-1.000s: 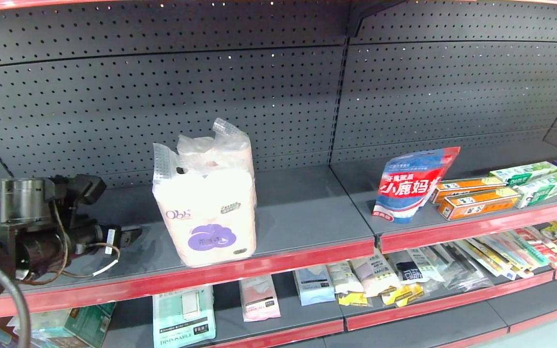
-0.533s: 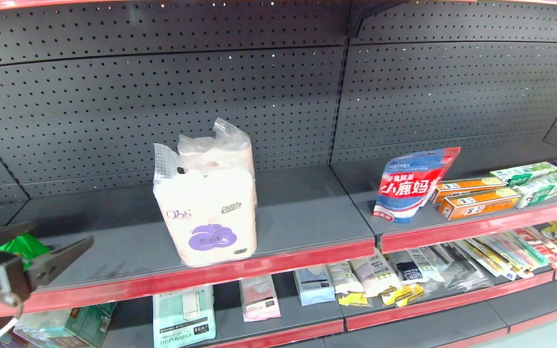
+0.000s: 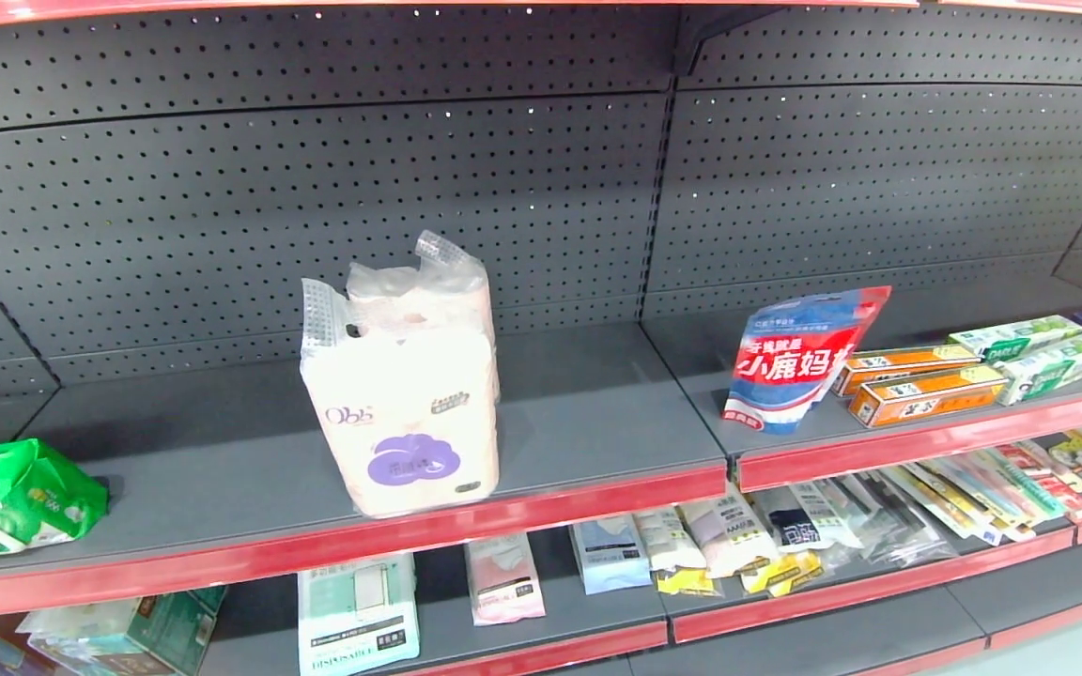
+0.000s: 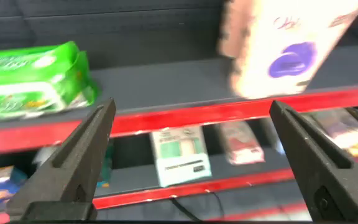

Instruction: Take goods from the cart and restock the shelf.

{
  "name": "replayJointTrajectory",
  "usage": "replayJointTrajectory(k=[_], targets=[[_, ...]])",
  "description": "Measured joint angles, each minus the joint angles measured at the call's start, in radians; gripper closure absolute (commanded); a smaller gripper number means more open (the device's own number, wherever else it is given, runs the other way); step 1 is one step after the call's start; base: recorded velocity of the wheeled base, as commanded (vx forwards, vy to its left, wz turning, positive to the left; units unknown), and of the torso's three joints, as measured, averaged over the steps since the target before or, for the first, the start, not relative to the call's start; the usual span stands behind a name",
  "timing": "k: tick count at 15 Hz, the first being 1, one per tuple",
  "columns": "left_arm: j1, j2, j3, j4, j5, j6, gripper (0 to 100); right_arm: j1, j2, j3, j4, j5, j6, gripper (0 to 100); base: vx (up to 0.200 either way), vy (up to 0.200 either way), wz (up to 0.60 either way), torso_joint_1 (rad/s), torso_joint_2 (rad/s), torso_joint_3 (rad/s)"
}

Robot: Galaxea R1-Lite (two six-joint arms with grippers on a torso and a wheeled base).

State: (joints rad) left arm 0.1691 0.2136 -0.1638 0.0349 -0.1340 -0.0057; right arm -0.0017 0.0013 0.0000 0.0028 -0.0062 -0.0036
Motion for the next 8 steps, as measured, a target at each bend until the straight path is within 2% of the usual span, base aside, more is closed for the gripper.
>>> replayJointTrajectory(k=[2,3,8], targets=[[0.001,-0.066,0.118,-0.063,-0.004,-0.009,0,0.000,0.000,0.000,0.000,0.001,-0.002,0,0.000,0.000,0.00,0.000,0.00,0.000],[0.001,-0.084,0.138,-0.071,-0.027,-0.007,0,0.000,0.000,0.000,0.000,0.006,-0.004,0,0.000,0.000,0.00,0.000,0.00,0.000],[0.001,-0.117,0.163,-0.084,-0.021,0.000,0,0.000,0.000,0.000,0.000,0.018,0.000,0,0.000,0.000,0.00,0.000,0.00,0.000]])
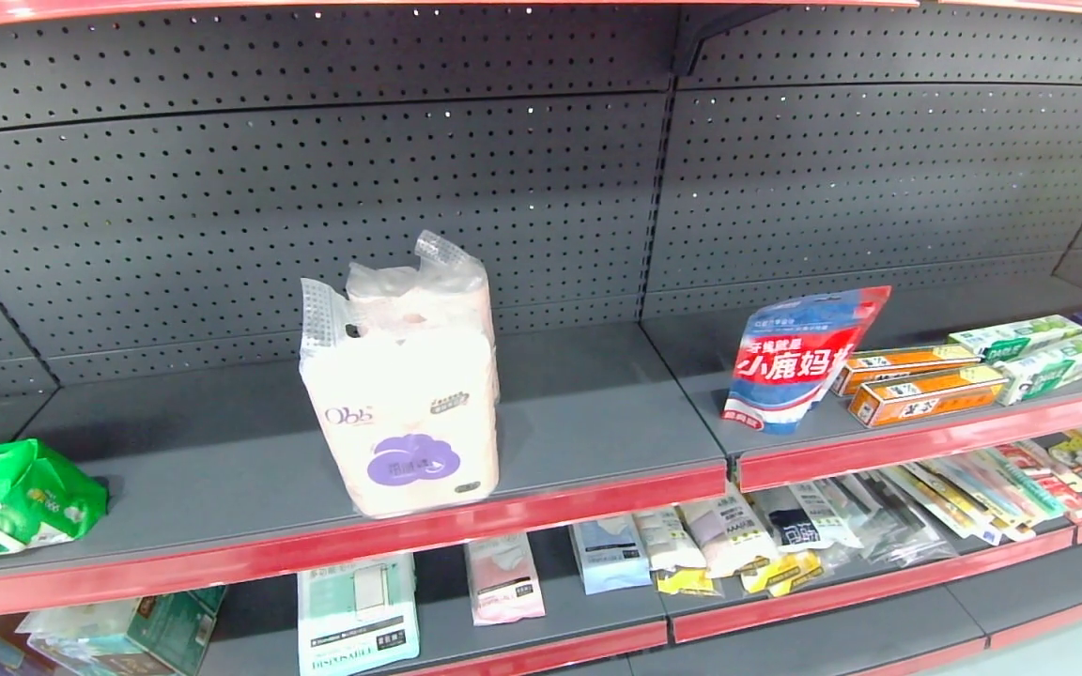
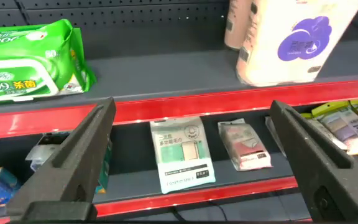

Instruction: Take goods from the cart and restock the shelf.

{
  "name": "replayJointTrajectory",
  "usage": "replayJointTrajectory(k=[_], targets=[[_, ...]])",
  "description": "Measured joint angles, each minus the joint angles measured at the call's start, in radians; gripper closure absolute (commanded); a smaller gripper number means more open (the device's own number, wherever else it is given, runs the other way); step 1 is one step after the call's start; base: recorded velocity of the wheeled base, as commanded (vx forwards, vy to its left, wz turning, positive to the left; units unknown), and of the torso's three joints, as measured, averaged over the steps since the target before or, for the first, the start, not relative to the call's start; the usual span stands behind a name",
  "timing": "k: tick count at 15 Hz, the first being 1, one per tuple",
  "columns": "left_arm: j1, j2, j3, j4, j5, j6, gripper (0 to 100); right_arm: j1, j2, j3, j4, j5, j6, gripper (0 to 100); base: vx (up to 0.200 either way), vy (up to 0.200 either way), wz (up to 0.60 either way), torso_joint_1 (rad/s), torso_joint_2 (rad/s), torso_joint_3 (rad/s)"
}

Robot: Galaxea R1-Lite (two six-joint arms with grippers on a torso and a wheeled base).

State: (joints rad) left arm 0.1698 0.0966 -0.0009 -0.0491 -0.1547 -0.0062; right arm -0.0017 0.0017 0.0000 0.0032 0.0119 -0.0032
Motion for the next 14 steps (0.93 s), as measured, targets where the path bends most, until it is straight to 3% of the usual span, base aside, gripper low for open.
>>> replayJointTrajectory(k=[6,14], targets=[[0.000,-0.004,0.001,0.000,-0.006,0.002,0,0.000,0.000,0.000,-0.001,-0.001,-0.001,0,0.000,0.000,0.00,0.000,0.00,0.000],[0.000,-0.004,0.001,0.000,-0.008,0.006,0,0.000,0.000,0.000,-0.001,0.002,-0.006,0,0.000,0.000,0.60,0.004,0.00,0.004]])
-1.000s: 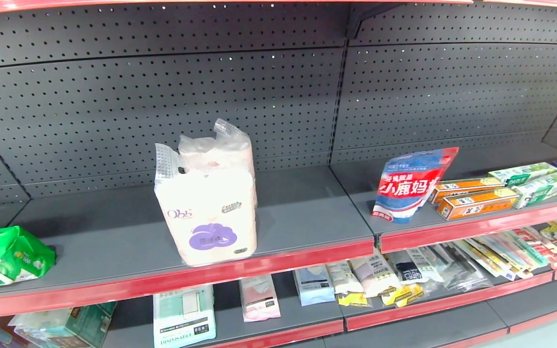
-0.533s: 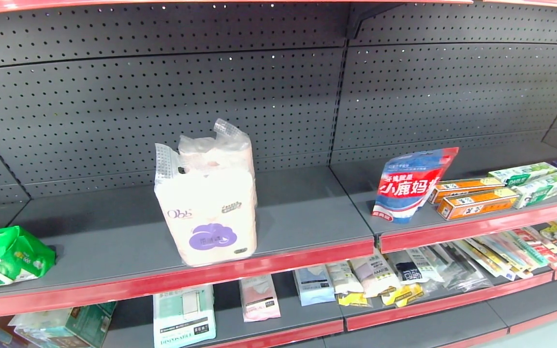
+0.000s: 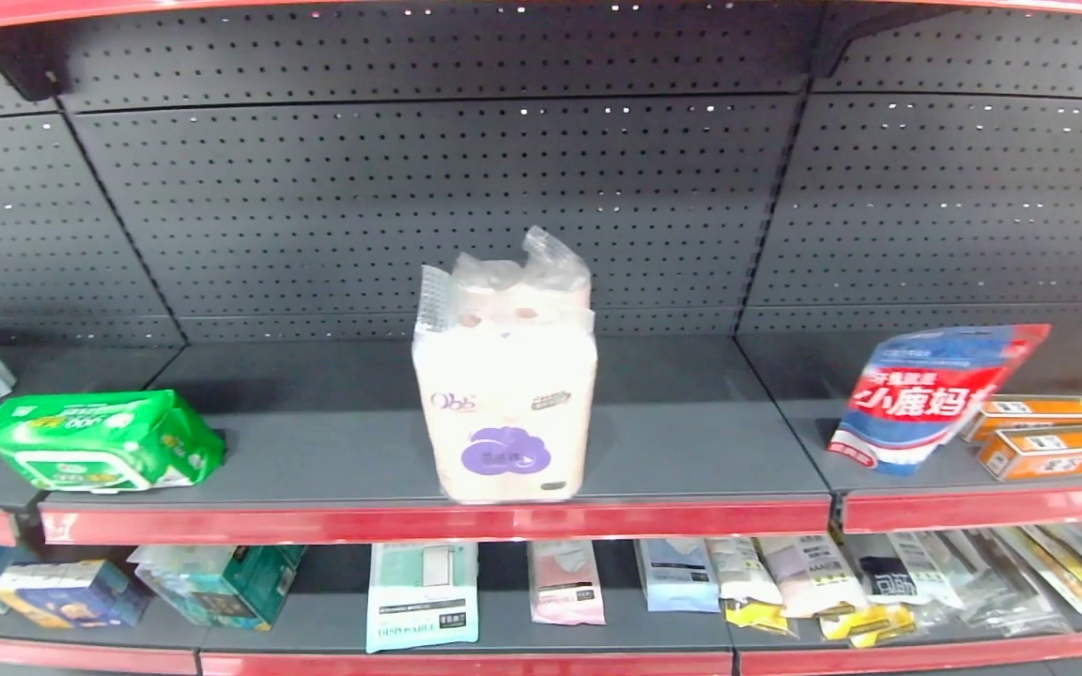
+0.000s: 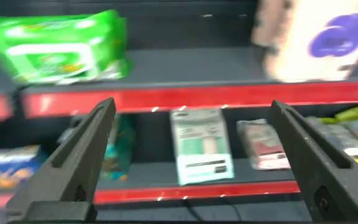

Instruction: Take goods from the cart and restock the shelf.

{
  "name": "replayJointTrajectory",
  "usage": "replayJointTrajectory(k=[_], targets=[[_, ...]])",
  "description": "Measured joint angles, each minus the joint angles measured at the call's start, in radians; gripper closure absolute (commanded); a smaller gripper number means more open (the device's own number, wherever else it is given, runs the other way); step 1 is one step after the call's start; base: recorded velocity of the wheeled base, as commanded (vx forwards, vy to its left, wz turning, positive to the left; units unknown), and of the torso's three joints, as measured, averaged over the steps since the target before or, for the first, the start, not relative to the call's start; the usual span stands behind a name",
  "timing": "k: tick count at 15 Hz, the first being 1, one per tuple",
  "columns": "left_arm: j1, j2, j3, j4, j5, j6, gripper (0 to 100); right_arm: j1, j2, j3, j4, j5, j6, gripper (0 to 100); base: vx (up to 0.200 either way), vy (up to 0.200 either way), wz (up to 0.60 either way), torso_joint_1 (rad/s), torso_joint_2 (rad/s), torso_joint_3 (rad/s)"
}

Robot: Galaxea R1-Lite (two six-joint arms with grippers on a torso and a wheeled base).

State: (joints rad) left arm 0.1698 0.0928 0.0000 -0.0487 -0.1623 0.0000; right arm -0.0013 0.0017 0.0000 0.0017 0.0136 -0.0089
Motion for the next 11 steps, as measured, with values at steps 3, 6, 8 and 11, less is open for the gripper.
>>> replayJointTrajectory(k=[3,6,8,11], targets=[[0.000,0.000,0.000,0.000,0.000,0.000,0,-0.001,0.000,0.000,0.000,0.000,0.002,0,0.000,0.000,0.20,0.002,0.00,0.001],[0.000,0.000,0.000,0.000,-0.001,0.000,0,-0.001,0.000,0.000,0.000,0.000,0.002,0,0.000,0.000,0.00,0.000,0.00,0.000],[0.000,0.000,0.000,0.000,0.000,0.000,0,-0.001,0.000,0.000,0.000,0.000,0.001,0,0.000,0.000,0.00,0.000,0.00,0.000],[0.000,0.001,0.000,0.000,0.000,0.000,0,0.000,0.000,0.000,0.001,-0.002,-0.001,0,0.000,0.000,0.00,0.000,0.00,0.000]])
